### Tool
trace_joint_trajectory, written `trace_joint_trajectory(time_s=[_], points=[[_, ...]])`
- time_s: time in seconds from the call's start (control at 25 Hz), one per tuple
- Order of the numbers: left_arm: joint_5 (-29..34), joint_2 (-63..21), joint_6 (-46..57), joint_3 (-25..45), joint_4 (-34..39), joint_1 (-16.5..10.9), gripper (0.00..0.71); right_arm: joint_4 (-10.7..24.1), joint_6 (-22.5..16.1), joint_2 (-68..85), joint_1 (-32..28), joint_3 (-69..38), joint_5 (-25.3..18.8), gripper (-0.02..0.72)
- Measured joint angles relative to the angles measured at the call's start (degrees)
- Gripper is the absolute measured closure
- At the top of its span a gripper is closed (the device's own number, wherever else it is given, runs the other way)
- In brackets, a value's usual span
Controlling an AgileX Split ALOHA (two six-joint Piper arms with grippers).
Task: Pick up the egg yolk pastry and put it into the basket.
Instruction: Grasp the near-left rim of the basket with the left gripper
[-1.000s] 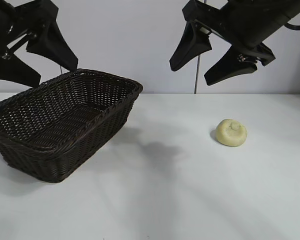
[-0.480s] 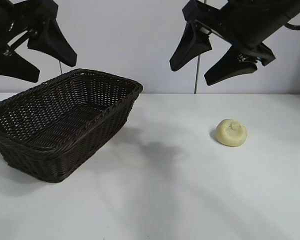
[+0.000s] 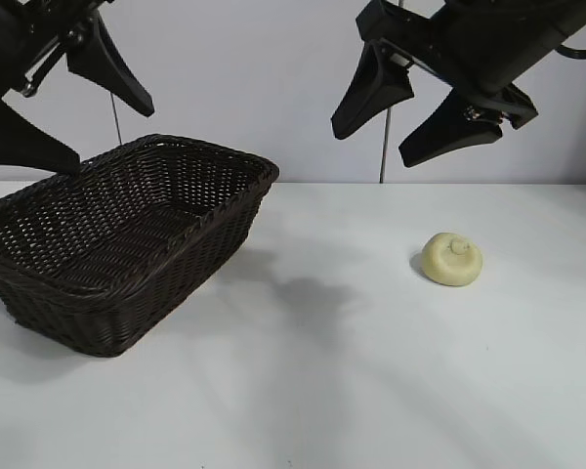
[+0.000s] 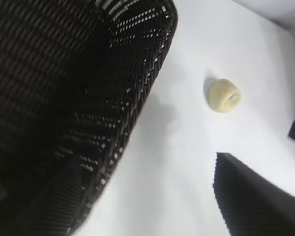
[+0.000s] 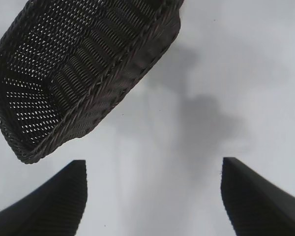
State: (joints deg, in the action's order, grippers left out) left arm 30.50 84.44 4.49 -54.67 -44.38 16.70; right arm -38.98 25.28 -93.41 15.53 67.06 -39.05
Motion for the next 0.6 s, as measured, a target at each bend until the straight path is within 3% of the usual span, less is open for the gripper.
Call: trace_joint_trajectory(time_s=[0.2, 0.48, 0.6], points=[[1.09, 0.0, 14.44, -0.05, 6.41, -0.46, 0.168, 0.0, 0.0, 0.0, 0.0, 0.0, 0.0, 0.157], [11.64, 0.0, 30.9, -3.59, 23.78, -6.84, 0.168, 0.0, 0.0, 0.0, 0.0, 0.0, 0.0, 0.157], [16.71, 0.0, 35.44, -7.29, 30.95, -8.17, 0.168, 0.0, 0.0, 0.0, 0.0, 0.0, 0.0, 0.157]])
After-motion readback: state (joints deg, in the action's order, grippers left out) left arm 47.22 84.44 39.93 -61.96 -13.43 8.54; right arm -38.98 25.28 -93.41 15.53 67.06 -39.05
